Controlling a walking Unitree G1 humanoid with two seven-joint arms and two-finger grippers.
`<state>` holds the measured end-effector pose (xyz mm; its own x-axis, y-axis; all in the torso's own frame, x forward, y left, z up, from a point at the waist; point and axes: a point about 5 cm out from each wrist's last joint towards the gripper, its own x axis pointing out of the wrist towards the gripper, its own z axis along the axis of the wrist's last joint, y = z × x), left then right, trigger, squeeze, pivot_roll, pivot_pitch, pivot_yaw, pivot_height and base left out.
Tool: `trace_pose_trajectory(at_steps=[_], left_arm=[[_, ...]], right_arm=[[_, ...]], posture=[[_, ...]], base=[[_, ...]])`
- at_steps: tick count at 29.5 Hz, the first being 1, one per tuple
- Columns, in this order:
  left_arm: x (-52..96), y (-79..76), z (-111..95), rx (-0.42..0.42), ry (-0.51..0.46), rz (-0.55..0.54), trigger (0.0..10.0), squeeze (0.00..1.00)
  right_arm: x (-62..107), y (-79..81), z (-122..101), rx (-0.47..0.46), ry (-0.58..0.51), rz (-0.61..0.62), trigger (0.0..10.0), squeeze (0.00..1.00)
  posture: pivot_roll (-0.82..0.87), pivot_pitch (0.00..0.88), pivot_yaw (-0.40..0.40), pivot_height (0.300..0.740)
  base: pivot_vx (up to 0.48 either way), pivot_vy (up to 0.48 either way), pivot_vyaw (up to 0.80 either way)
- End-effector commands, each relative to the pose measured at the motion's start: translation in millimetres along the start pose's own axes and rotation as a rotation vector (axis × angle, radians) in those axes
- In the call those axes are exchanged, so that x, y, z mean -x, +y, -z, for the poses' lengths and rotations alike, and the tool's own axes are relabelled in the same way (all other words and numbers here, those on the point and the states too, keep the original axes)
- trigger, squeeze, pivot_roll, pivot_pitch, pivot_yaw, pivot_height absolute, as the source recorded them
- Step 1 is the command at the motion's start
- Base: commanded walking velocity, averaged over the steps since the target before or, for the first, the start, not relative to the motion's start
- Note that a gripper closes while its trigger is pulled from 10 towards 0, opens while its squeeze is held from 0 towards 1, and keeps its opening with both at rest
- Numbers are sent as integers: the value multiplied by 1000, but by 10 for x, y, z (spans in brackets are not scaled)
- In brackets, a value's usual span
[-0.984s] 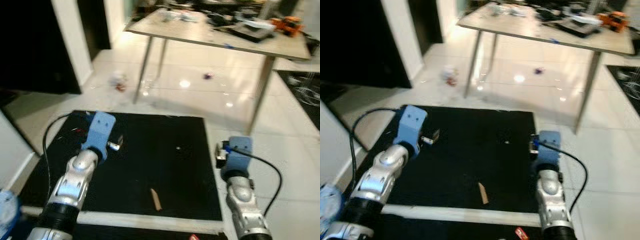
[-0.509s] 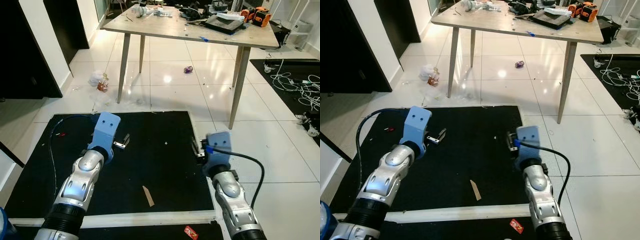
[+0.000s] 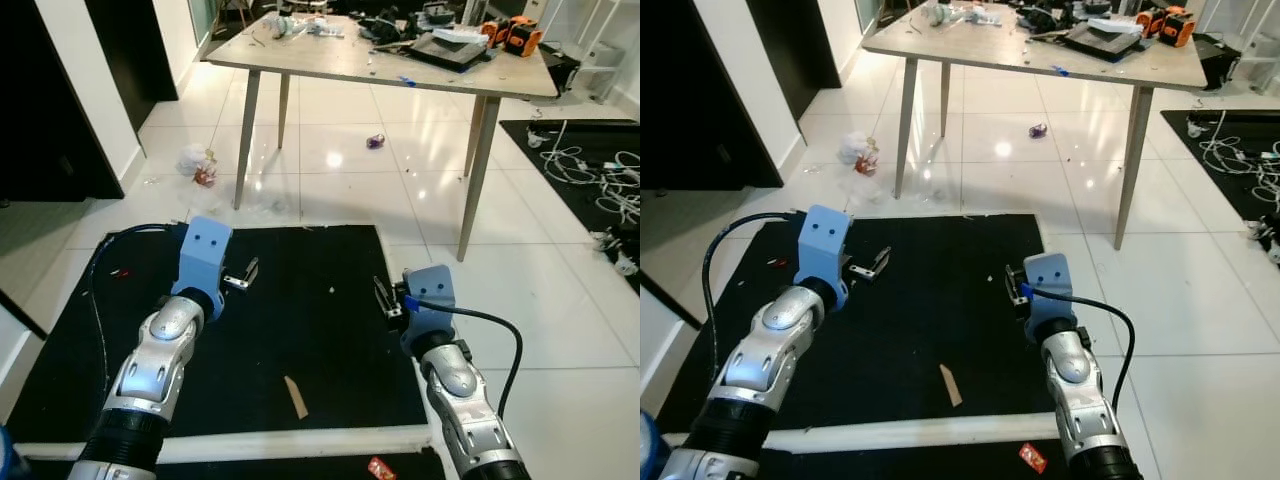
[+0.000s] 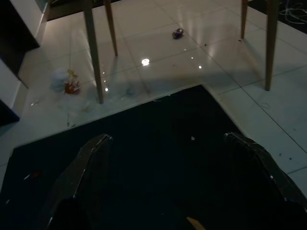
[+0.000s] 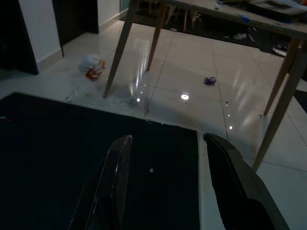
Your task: Picking trash to rubbish bin
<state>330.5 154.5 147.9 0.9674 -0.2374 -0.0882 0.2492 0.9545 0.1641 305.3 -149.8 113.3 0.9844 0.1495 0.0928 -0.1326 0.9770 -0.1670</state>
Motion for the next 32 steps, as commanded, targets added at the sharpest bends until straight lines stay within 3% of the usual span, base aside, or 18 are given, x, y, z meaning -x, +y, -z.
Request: trace_pose_trajectory(at_steps=[1, 19, 27, 32], left_arm=[[18, -3, 34, 6, 11, 3, 10000, 0], [32, -37, 19, 25, -2, 16, 10000, 0], [30, -58, 11, 26, -3, 22, 10000, 0], [30, -56, 12, 24, -2, 23, 10000, 0]], right_arm=[[11, 43, 40, -11, 21, -8, 10000, 0], [46, -3, 97, -18, 54, 32, 10000, 0], [55, -44, 97, -20, 55, 47, 10000, 0], [58, -50, 91, -15, 51, 54, 10000, 0]], posture=[[31, 126, 63, 740], [31, 131, 60, 740], [26, 135, 63, 740], [27, 136, 63, 740]], base=[[319, 0, 0], [340, 0, 0], [341, 0, -719], [341, 0, 0]])
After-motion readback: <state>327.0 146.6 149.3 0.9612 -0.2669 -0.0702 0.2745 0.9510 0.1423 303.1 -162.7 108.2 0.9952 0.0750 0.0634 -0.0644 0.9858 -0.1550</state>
